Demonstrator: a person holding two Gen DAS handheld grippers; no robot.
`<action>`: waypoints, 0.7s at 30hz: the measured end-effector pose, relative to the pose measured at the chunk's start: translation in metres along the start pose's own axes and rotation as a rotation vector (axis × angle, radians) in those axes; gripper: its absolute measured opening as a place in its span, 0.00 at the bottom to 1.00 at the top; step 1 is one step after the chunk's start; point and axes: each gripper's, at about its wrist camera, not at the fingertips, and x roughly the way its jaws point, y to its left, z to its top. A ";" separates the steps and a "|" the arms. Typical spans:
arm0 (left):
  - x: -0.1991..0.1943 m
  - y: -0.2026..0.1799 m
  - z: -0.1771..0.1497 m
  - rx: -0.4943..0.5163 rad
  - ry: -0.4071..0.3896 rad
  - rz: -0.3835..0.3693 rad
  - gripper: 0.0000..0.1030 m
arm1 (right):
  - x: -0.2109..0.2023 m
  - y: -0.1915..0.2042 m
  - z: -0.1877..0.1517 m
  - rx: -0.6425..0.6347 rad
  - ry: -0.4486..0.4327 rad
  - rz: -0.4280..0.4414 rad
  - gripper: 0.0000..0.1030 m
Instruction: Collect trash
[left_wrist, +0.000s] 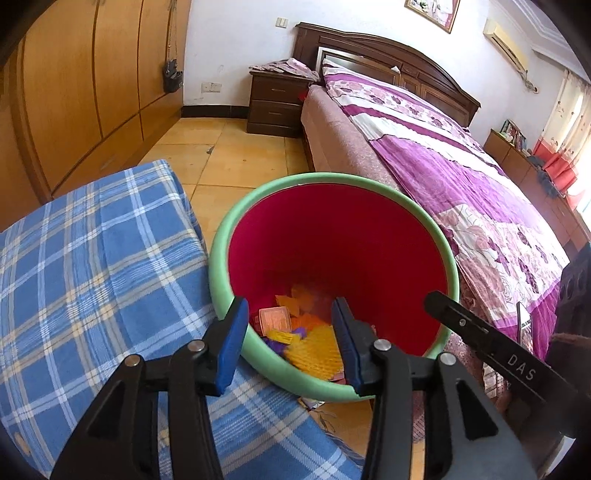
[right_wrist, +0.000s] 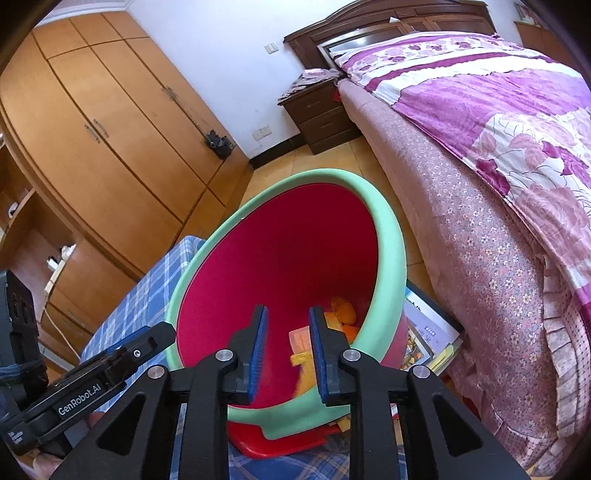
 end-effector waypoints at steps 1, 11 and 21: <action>-0.002 0.002 -0.001 -0.002 -0.004 0.005 0.46 | 0.000 0.000 0.000 -0.003 0.000 0.000 0.24; -0.035 0.027 -0.016 -0.065 -0.030 0.054 0.46 | -0.012 0.024 -0.010 -0.058 -0.004 -0.004 0.47; -0.079 0.054 -0.037 -0.116 -0.073 0.140 0.46 | -0.031 0.058 -0.027 -0.132 -0.007 0.026 0.60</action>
